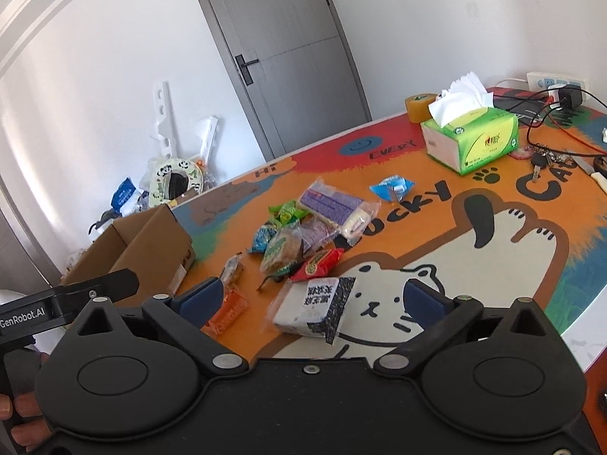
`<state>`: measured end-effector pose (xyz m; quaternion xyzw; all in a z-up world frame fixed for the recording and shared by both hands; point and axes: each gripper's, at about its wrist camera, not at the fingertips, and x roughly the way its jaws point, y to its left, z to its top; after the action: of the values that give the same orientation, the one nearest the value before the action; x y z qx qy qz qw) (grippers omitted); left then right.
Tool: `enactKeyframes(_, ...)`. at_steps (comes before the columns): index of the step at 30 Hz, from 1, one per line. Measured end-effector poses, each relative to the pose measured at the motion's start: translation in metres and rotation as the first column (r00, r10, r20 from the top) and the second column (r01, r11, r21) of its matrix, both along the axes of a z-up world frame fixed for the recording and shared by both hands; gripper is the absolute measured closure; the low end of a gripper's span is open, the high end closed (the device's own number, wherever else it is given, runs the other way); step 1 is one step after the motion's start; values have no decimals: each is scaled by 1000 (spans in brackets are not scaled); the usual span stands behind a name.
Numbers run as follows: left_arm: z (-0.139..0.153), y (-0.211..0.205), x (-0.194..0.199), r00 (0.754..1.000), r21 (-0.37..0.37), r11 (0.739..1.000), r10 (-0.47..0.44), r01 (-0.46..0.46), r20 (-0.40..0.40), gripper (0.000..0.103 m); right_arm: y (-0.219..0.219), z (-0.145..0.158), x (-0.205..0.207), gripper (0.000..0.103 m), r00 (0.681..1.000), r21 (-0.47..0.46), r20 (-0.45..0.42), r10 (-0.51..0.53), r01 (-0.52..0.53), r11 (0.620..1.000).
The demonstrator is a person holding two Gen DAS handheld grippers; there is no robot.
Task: Organize snacks
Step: 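Move both tools back over the snack pile, then grasp the red candy bar with the left tool while the right tool grasps the white rice-cake pack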
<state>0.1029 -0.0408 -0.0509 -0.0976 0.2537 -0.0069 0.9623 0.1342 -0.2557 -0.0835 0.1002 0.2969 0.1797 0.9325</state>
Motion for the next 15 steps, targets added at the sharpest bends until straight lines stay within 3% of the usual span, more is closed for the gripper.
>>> enactKeyframes(15, -43, -4, 38, 995, 1, 1000, -10, 10, -103, 40, 10, -33, 27, 9, 996, 3, -87, 26, -26, 1000)
